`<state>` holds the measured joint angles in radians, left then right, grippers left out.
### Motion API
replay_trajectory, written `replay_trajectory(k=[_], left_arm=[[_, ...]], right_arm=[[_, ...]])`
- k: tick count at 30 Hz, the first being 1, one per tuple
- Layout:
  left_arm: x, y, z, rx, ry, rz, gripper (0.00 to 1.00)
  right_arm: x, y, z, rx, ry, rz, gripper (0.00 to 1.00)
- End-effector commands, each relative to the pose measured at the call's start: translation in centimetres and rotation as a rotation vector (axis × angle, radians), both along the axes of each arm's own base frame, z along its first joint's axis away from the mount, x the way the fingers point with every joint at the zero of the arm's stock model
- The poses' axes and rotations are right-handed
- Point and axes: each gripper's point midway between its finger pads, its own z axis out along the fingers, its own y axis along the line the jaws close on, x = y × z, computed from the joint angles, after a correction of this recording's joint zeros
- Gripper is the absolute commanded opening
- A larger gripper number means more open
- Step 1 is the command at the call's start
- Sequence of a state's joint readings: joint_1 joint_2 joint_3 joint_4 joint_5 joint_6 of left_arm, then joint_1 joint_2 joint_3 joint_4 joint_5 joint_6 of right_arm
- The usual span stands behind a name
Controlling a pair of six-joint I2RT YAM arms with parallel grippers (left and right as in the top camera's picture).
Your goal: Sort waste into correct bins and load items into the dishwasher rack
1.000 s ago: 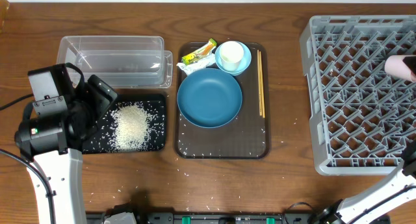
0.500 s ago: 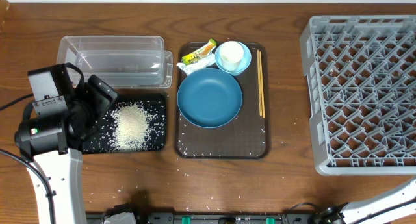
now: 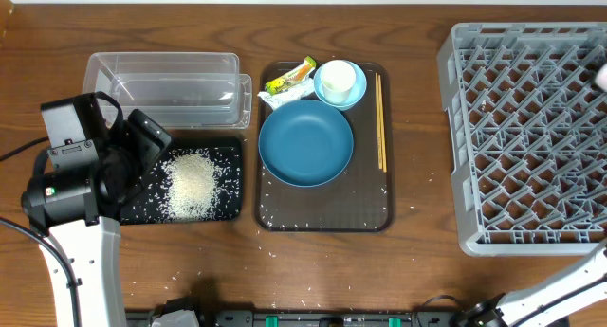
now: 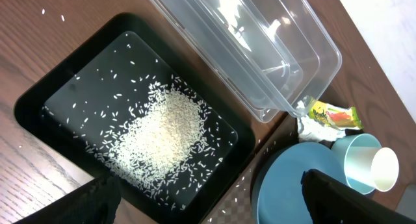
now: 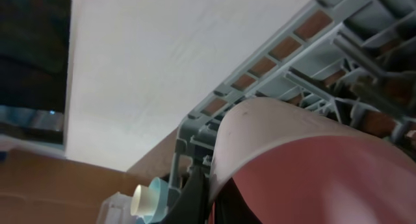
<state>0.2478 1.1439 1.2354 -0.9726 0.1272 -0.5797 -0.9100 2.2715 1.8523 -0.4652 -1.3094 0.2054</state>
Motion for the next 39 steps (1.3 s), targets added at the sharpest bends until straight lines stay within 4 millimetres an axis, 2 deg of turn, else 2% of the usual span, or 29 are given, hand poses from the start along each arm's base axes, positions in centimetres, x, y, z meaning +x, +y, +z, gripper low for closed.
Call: replay_trajectory(k=[1, 15, 19, 24, 29, 32, 36, 39], left_arm=[[0.1, 0.3, 0.6, 0.009, -0.011, 0.011, 0.91], [0.1, 0.3, 0.6, 0.009, -0.011, 0.011, 0.92], [0.1, 0.3, 0.6, 0.009, -0.011, 0.011, 0.92], [0.1, 0.3, 0.6, 0.009, -0.011, 0.011, 0.92], [0.1, 0.3, 0.6, 0.009, -0.011, 0.011, 0.92], [0.1, 0.3, 0.6, 0.009, -0.011, 0.011, 0.91], [0.1, 0.3, 0.6, 0.009, -0.011, 0.011, 0.91], [0.1, 0.3, 0.6, 0.009, -0.011, 0.011, 0.91]], right_arm=[[0.5, 0.5, -1.3, 0.095, 0.005, 0.032, 0.01], [1.6, 0.1, -5.6, 0.172, 0.020, 0.048, 0.01], [1.1, -0.5, -5.9, 0.191, 0.044, 0.022, 0.01], [-0.6, -2.5, -6.8, 0.235, 0.141, -0.080, 0.01], [-3.7, -4.1, -8.4, 0.134, 0.337, -0.212, 0.01], [-5.3, -4.7, -7.5, 0.070, 0.405, -0.262, 0.05], [-6.4, -5.4, -4.4, 0.063, 0.394, -0.313, 0.23], [-7.5, -6.1, -2.2, 0.070, 0.417, -0.383, 0.30]])
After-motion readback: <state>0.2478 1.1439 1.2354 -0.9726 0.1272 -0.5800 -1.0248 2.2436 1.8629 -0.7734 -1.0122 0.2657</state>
